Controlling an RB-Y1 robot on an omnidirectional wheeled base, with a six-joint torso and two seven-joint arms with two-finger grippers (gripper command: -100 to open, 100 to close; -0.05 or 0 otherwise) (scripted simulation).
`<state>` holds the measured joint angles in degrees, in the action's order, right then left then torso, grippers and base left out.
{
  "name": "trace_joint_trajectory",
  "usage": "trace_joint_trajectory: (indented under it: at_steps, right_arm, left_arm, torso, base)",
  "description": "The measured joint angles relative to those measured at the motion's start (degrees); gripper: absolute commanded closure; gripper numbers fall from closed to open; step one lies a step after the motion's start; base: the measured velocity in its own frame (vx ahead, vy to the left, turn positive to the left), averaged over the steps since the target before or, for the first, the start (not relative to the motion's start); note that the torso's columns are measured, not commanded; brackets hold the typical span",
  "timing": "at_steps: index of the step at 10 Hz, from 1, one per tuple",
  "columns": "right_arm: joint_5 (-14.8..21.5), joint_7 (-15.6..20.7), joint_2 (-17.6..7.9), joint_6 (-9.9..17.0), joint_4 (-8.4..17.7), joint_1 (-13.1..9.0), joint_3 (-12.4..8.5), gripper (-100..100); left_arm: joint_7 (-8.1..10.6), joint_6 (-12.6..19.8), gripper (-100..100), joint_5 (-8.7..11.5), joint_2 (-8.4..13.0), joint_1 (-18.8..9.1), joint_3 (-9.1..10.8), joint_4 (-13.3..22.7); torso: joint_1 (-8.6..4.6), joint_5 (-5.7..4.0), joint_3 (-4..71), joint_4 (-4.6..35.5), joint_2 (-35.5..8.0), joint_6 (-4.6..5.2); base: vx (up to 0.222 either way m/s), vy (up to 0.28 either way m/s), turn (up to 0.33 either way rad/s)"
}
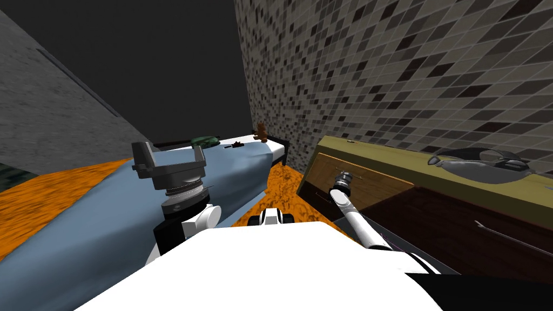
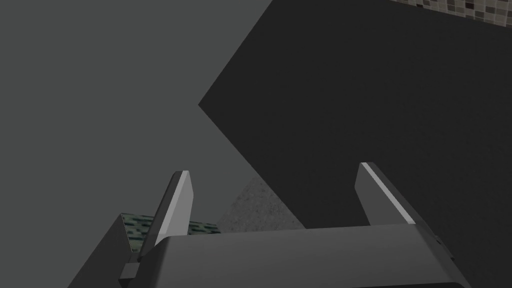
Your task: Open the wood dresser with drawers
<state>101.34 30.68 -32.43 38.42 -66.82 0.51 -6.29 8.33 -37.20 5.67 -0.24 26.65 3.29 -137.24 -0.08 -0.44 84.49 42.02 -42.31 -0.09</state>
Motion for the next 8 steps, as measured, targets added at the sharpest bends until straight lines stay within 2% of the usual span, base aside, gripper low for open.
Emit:
trace_joint_trajectory:
  at_steps: [3,8]
  right_arm:
    - [-0.24,0.15,-0.06,-0.62,-0.24,0.13,0.11,100]
    - [-0.33,0.58,-0.11,-1.12,-0.89,0.24,0.25,100]
  left_arm:
    - [0.00,0.00,0,0.00,0.00,0.00,0.00,0.00]
    - [0.00,0.00,0,0.00,0.00,0.00,0.00,0.00]
  torso:
    - [-0.12,0.17,0.17,0.08,0.23,-0.01]
    - [-0.14,0.17,0.08,0.11,0.08,0.02]
  base:
    - [-0.135,0.158,-0.038]
    - [-0.103,0.101,-0.019]
